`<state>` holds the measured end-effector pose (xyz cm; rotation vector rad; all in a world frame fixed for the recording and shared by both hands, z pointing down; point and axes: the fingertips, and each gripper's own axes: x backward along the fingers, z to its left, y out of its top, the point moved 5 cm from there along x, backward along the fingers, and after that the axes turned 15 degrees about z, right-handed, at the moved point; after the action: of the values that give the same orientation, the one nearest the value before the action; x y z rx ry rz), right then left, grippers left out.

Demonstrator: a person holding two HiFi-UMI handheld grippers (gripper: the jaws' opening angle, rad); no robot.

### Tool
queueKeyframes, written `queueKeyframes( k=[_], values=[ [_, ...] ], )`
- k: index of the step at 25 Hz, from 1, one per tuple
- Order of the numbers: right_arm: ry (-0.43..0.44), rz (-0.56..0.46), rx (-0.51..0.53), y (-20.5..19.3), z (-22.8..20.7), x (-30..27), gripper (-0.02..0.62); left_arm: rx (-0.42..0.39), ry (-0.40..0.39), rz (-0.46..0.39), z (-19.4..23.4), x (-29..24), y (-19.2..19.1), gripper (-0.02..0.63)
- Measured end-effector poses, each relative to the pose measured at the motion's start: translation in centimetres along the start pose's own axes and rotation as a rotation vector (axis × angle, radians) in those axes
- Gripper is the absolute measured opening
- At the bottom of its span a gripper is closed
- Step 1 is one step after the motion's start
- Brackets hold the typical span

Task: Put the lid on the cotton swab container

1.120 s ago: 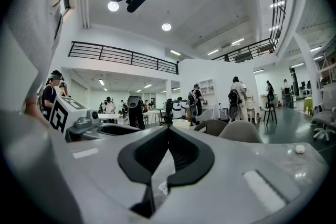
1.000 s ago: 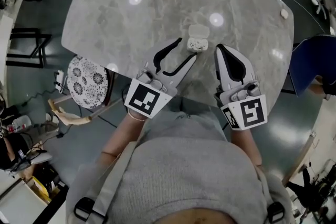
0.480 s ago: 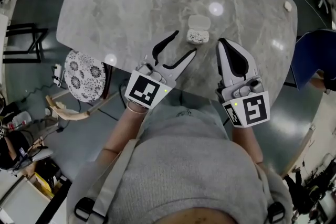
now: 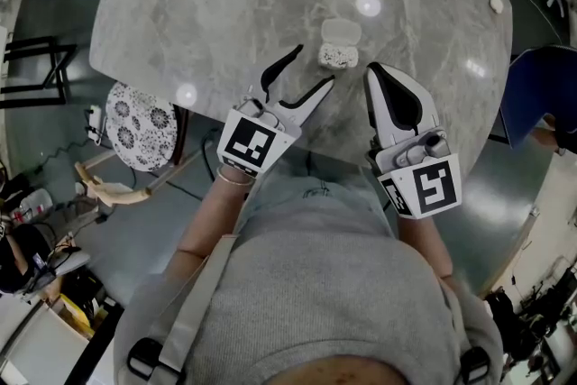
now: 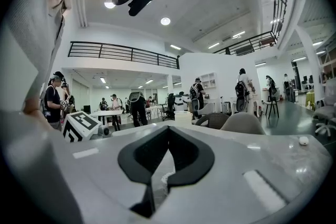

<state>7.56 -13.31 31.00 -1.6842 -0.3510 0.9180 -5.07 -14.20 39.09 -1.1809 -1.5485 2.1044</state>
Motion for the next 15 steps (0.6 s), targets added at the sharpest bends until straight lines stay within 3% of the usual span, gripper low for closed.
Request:
queueKeyframes(
  k=[15],
  values=[
    [-0.011, 0.006, 0.0, 0.2, -0.3, -0.3, 0.002, -0.02, -0.059, 0.089, 0.3, -2.8, -2.7, 0.311]
  ],
)
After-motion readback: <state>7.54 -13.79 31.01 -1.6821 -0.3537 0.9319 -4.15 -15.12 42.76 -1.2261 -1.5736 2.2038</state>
